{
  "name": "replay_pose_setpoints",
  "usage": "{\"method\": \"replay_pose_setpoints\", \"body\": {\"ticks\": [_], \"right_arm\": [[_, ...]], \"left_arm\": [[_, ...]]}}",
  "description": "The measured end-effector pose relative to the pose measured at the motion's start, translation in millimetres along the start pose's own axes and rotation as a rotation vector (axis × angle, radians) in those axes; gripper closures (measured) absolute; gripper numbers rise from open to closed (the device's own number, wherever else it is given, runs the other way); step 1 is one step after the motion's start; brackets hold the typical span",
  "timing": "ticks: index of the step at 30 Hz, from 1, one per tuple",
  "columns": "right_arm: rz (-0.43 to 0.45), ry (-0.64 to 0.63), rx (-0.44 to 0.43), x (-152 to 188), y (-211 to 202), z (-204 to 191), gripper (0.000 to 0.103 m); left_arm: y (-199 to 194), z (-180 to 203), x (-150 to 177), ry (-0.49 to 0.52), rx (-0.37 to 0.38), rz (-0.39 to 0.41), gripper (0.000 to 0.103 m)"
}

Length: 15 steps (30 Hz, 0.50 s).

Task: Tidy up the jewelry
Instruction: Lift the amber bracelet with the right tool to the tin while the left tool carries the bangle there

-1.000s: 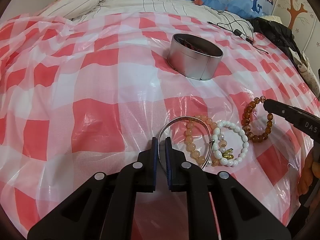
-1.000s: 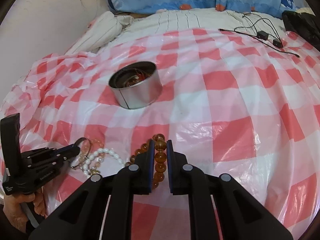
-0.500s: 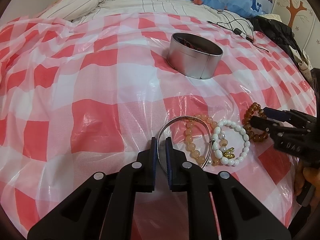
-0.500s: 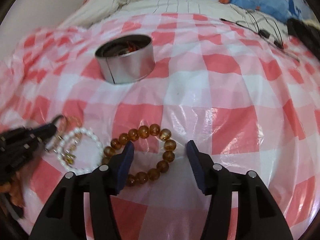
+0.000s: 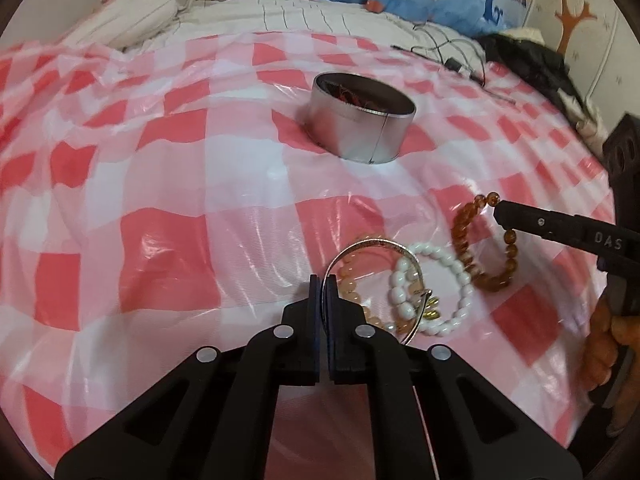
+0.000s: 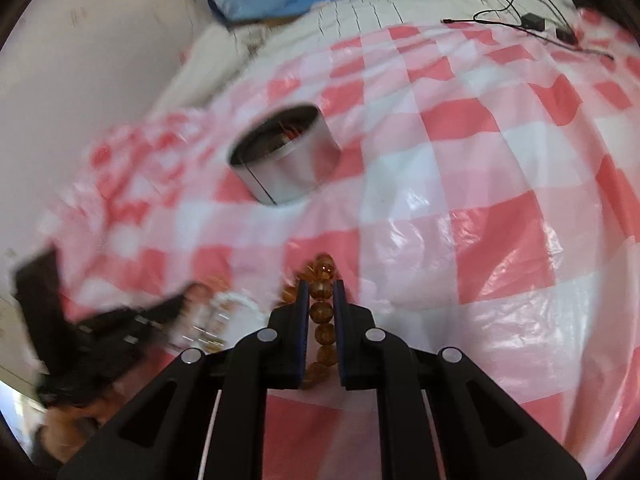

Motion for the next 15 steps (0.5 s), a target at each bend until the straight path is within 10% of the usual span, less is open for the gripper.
{"method": "replay_pose_setpoints", "body": {"ticks": [15], "right_arm": [[0.086, 0.038, -0.164, -12.2, -24.5, -13.2, 0.091]], "left_arm": [[-10.7, 4.5, -10.2, -0.039, 0.054, 0.056, 0.101]]}}
Point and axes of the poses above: each gripper's, at about its wrist camera, not at the fingertips, and y roughly the way its jaws point, z to its right, x to its underside, the point moved 4 cm from there along y, roughly the way its jaws point, and after that the axes turned 1 degree about x, right-handed, at the moved point
